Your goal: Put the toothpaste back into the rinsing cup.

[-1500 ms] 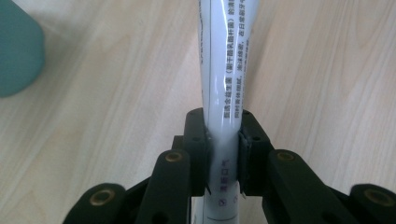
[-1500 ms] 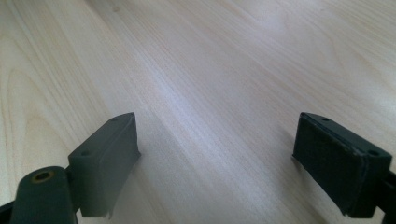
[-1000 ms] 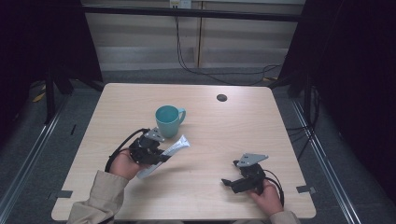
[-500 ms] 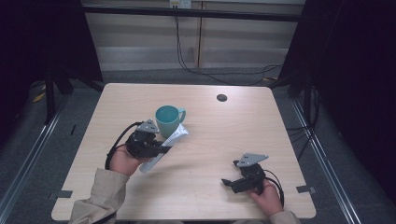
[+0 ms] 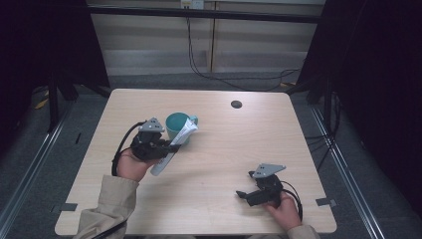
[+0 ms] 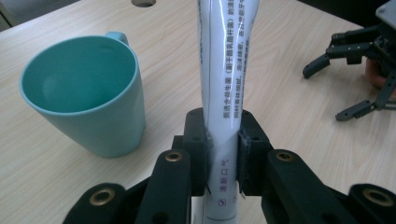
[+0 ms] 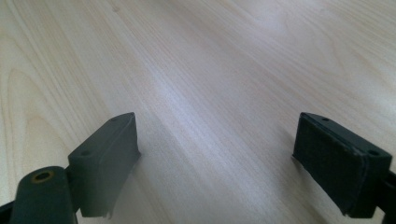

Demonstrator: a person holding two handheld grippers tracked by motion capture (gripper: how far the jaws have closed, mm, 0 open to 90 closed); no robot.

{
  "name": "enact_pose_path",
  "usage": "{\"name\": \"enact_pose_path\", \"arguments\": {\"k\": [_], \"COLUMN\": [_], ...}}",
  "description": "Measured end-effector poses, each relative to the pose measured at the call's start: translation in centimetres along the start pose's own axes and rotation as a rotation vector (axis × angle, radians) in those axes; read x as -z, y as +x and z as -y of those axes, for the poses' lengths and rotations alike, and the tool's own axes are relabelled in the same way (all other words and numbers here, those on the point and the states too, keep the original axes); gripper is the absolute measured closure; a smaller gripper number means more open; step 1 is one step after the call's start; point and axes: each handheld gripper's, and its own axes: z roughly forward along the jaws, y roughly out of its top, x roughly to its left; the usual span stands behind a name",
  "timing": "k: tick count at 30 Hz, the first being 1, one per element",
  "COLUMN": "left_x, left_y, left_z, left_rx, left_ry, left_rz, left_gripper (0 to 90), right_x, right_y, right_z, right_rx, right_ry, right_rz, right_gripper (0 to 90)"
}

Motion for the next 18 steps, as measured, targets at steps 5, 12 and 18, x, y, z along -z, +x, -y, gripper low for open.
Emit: {"name": "enact_pose_path", "arguments": {"k": [5, 12, 18], "left_x": [0.2, 0.3, 0.7], "left_y": [0.2, 0.5, 0.8], "left_z": [-0.5, -1.0, -1.6], "left_rx": [0.007, 0.013, 0.018], "left_ry": [-0.017, -0.039, -0.068], "left_rz": [-0.015, -0.03, -0.049], "left_gripper": [77.6, 77.5, 77.6], "right_x": [0.0, 0.0, 0.0], "right_y": [0.0, 0.0, 0.0], "right_z": [0.0, 0.0, 0.0], "right_rx": [0.0, 0.001, 0.001], "right_ry": [0.0, 0.0, 0.0], "right_rz": [-0.001, 0.0, 0.0], "right_gripper": [12.9, 12.9, 12.9]}}
